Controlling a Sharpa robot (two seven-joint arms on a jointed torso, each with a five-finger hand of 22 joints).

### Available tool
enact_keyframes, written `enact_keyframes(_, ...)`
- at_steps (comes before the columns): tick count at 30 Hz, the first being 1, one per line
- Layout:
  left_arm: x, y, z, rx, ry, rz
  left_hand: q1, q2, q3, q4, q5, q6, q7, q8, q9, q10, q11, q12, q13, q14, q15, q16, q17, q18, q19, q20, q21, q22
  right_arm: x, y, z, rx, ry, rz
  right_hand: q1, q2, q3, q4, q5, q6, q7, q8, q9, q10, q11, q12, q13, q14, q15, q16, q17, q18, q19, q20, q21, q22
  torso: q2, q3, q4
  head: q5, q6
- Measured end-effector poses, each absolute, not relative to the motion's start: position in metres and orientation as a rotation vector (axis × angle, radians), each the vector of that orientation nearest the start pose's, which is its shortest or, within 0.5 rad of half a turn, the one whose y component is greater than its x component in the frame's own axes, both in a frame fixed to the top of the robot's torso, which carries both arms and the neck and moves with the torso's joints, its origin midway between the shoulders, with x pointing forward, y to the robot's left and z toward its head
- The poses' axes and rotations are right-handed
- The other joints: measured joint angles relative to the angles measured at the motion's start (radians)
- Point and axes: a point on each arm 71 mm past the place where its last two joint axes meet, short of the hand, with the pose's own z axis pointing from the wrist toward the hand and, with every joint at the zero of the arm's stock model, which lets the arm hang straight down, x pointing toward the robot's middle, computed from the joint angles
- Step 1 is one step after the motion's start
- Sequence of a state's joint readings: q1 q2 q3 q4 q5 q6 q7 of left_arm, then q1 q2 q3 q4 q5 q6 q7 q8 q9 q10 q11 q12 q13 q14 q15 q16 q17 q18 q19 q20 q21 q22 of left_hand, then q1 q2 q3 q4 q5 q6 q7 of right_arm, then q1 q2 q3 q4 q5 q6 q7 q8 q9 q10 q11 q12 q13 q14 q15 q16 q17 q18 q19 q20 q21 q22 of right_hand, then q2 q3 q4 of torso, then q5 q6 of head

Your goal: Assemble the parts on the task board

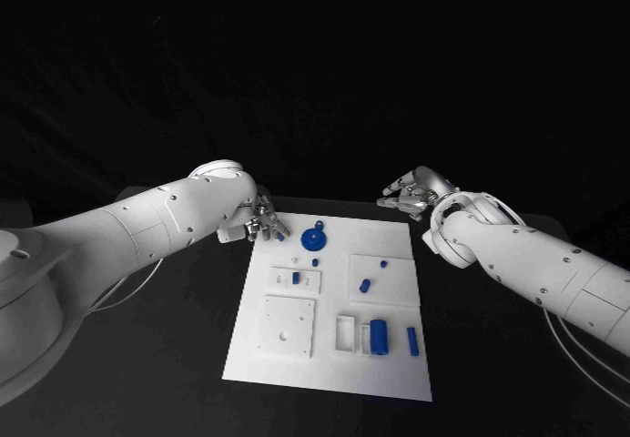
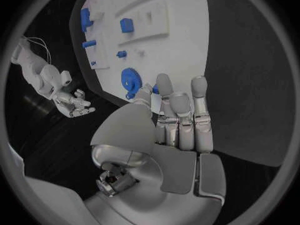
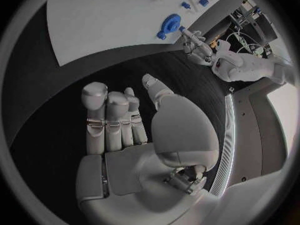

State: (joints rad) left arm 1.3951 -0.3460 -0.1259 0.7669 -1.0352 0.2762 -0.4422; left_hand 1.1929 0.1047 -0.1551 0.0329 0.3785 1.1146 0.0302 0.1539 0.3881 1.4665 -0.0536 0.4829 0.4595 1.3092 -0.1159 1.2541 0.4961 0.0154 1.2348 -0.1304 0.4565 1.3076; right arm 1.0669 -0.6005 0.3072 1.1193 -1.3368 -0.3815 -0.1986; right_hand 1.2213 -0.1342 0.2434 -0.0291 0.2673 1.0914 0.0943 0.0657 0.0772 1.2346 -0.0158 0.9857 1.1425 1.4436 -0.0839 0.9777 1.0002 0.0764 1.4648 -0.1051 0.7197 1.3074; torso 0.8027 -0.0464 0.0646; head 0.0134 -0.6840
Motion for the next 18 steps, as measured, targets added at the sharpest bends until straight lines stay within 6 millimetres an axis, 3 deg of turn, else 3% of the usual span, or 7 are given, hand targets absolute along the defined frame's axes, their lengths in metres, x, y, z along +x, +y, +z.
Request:
enact_keyframes(8, 0.6105, 0.1793, -0.1718, -0.242, 2.251, -0.238, 0.037, 0.054, 0.021, -0.042, 0.041, -0.008, -0.004, 0.001, 0.052, 0.000, 0.000, 0.000, -0.002, 0.000, 0.000, 0.000, 0.000, 0.000, -0.004, -0.004, 0.000, 0.000, 0.5700, -0.2264, -0.1725, 0.399, 1.519, 0.571, 0.000, 0.000, 0.003, -0.003, 0.000, 0.001, -0.001, 0.000, 0.000, 0.000, 0.000, 0.000, 0.000, 0.000, 0.000, 0.000, 0.000, 0.000, 0.000, 0.000, 0.000, 0.000, 0.000, 0.0000, 0.0000, -0.001, -0.002)
enact_keyframes(13, 0.6096, 0.1790, -0.1719, -0.254, 2.255, -0.256, 0.065, 0.070, 0.065, -0.089, 0.097, -0.033, -0.008, 0.045, 0.084, 0.000, 0.000, 0.003, -0.030, -0.002, -0.002, 0.005, 0.002, 0.000, -0.004, -0.004, 0.005, 0.000, 0.5703, -0.2270, -0.1729, 0.400, 1.519, 0.569, 0.000, 0.000, 0.003, -0.003, 0.000, 0.001, -0.001, 0.000, 0.000, 0.000, 0.000, 0.000, 0.000, 0.000, 0.000, 0.000, 0.000, 0.000, 0.000, 0.000, 0.000, 0.000, 0.000, 0.0000, 0.0000, -0.001, -0.004)
enact_keyframes(14, 0.6093, 0.1789, -0.1721, -0.256, 2.255, -0.261, 0.077, 0.071, 0.088, -0.107, 0.045, -0.033, -0.008, 0.052, 0.082, 0.000, 0.000, 0.005, -0.035, -0.005, -0.005, 0.005, 0.002, 0.000, -0.006, -0.006, 0.008, 0.000, 0.5703, -0.2271, -0.1730, 0.400, 1.520, 0.569, 0.000, 0.000, 0.003, -0.003, 0.000, 0.001, -0.001, 0.000, 0.000, 0.000, 0.000, 0.000, 0.000, 0.000, 0.000, 0.000, 0.000, 0.000, 0.000, 0.000, 0.000, 0.000, 0.000, 0.0000, -0.0001, -0.001, -0.004)
enact_keyframes(15, 0.6090, 0.1790, -0.1723, -0.259, 2.255, -0.264, 0.059, 0.053, 0.183, -0.087, -0.029, -0.052, -0.020, 0.052, 0.081, -0.001, -0.007, 0.012, -0.043, -0.005, -0.005, 0.005, 0.004, 0.000, -0.007, -0.007, 0.013, 0.000, 0.5704, -0.2272, -0.1731, 0.401, 1.520, 0.568, 0.000, 0.000, 0.003, -0.003, 0.000, 0.001, -0.001, 0.000, 0.000, 0.000, 0.000, 0.000, 0.000, 0.000, 0.000, 0.000, 0.000, 0.000, 0.000, 0.000, 0.000, 0.000, 0.000, 0.0000, -0.0001, 0.000, -0.004)
enact_keyframes(16, 0.6087, 0.1791, -0.1723, -0.261, 2.255, -0.268, 0.027, 0.020, 0.307, -0.093, -0.068, -0.056, -0.020, 0.052, 0.081, 0.000, -0.007, 0.019, -0.048, -0.005, -0.005, 0.005, 0.005, 0.000, -0.007, -0.007, 0.018, 0.000, 0.5705, -0.2273, -0.1732, 0.401, 1.520, 0.568, 0.000, 0.000, 0.003, -0.003, 0.000, 0.001, -0.001, 0.000, 0.000, 0.000, 0.000, 0.000, 0.000, 0.000, 0.000, 0.000, 0.000, 0.000, 0.000, 0.000, 0.000, 0.000, 0.000, 0.0000, -0.0001, 0.000, -0.004)
enact_keyframes(17, 0.6084, 0.1791, -0.1724, -0.263, 2.255, -0.271, 0.001, -0.006, 0.390, -0.093, -0.084, -0.056, -0.020, 0.053, 0.081, 0.000, -0.008, 0.021, -0.052, -0.005, -0.005, 0.005, 0.005, 0.000, -0.007, -0.007, 0.019, 0.000, 0.5705, -0.2275, -0.1732, 0.401, 1.520, 0.567, 0.000, 0.000, 0.003, -0.003, 0.000, 0.001, -0.001, 0.000, 0.000, 0.000, 0.000, 0.000, 0.000, 0.000, 0.000, 0.000, 0.000, 0.000, 0.000, 0.000, 0.000, 0.000, 0.000, 0.0000, 0.0000, 0.000, -0.004)
enact_keyframes(18, 0.6080, 0.1793, -0.1724, -0.267, 2.253, -0.276, -0.006, -0.022, 0.419, -0.085, -0.085, -0.056, -0.019, 0.072, 0.081, 0.000, -0.008, 0.021, -0.054, -0.005, -0.005, 0.005, 0.005, 0.000, -0.007, -0.007, 0.019, 0.000, 0.5706, -0.2277, -0.1733, 0.401, 1.520, 0.567, 0.000, 0.000, 0.003, -0.003, 0.000, 0.001, -0.001, 0.000, 0.000, 0.000, 0.000, 0.000, 0.000, 0.000, 0.000, 0.000, 0.000, 0.000, 0.000, 0.000, 0.000, 0.000, 0.000, 0.0000, 0.0000, 0.000, -0.005)
